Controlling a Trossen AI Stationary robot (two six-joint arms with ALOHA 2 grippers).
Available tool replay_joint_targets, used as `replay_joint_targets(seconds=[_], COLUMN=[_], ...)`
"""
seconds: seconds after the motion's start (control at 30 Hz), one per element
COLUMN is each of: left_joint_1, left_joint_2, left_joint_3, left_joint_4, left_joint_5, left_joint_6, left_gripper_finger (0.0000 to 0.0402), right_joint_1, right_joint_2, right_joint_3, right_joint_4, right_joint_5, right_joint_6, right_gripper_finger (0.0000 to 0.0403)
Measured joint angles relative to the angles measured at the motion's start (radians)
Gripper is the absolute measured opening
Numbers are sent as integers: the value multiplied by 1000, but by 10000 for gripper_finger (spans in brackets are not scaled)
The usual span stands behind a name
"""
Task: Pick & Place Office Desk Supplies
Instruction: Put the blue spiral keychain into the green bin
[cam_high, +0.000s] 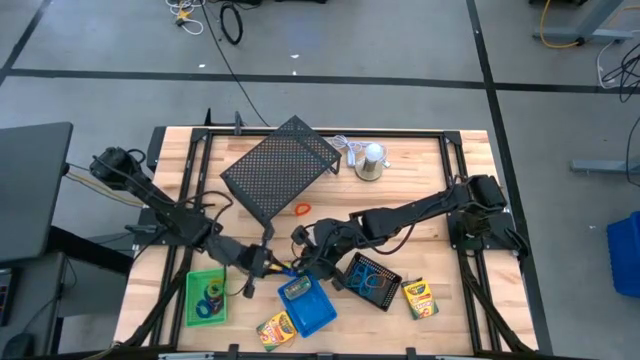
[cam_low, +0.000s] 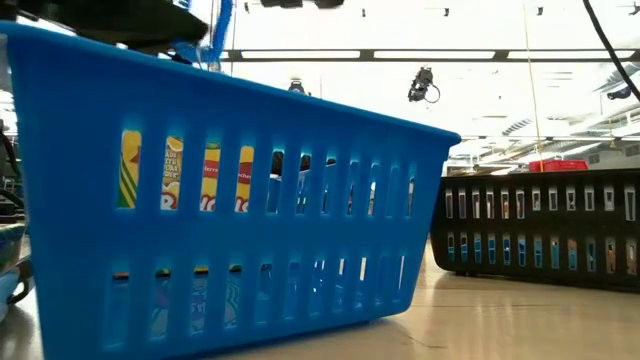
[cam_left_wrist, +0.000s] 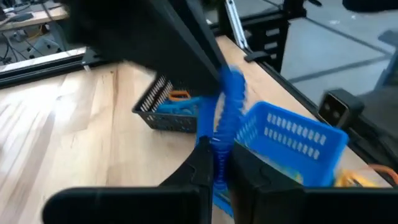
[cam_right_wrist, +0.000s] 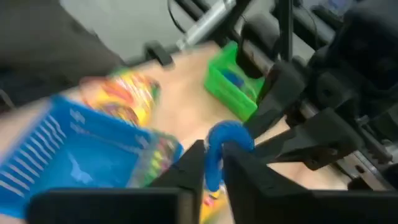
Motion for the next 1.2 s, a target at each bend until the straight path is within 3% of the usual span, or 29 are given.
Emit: replay_joint_targets(seconds=[0.23,0.43,0.6,0.77,1.0,1.2], left_joint_1=[-140,-292,-409,-512,-627,-650], left_joint_2=[-65,-157,-182,-178,-158,-58], left_joint_3=[0,0,60,153,172,172], left_joint_4=[-177,-403,-698,-965,-1057,-1127], left_joint_5=[-144,-262,-283,-217,-75,102], left_joint_6=[-113,-323,-597,-861,-1180,-1373], left_gripper_finger=[25,25,25,25,25,24], right_joint_1=[-23,-23,-17,-19,-19,-19], right_joint_2=[-50,-72,-76,-76,-76,-76], right_joint_3=[1,-4,-4,-4,-4,-4], right_joint_4=[33,-8,-60,-98,-119,-152], right_joint_5=[-302,-310,-310,-320,-322,-307], right_joint_6=[115,142,154,159,160,183], right_gripper_finger=[163,178,179,180,180,180])
